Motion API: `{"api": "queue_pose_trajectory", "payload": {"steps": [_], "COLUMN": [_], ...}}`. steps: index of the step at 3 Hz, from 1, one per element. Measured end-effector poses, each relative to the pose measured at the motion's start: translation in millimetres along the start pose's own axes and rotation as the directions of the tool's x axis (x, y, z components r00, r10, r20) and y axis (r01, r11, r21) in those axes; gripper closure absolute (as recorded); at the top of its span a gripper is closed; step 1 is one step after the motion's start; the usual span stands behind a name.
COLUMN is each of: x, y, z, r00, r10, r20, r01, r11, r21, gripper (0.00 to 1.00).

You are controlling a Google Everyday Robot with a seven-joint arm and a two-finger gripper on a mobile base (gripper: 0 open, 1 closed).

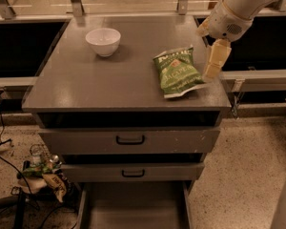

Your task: Place green jalapeno chip bag into bottom drawer

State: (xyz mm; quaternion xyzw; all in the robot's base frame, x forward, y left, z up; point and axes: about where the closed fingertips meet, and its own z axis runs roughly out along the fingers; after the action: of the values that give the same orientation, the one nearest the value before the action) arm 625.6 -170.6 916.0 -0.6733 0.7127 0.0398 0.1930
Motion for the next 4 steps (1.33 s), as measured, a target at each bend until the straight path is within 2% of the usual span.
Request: {"api": "queue_pose_trajectory", "payload": {"steps": [1,2,3,4], "x": [1.1,8.0,8.0,1.6], "y": [-1.4,-1.0,-1.1,-13.0], "z": [3.8,36.8,36.9,53.9], "r00": [1.000,0.998,0.998,0.992], "r10": [0.006,0.046,0.046,0.069], "r20": [0.008,0.049,0.050,0.102], "r01": [-0.006,-0.045,-0.045,-0.066], "r11": [1.0000,0.9987,0.9987,0.9970], "r21": [0.003,-0.023,-0.023,-0.041], "gripper": [0.00,0.00,0.00,0.00]}}
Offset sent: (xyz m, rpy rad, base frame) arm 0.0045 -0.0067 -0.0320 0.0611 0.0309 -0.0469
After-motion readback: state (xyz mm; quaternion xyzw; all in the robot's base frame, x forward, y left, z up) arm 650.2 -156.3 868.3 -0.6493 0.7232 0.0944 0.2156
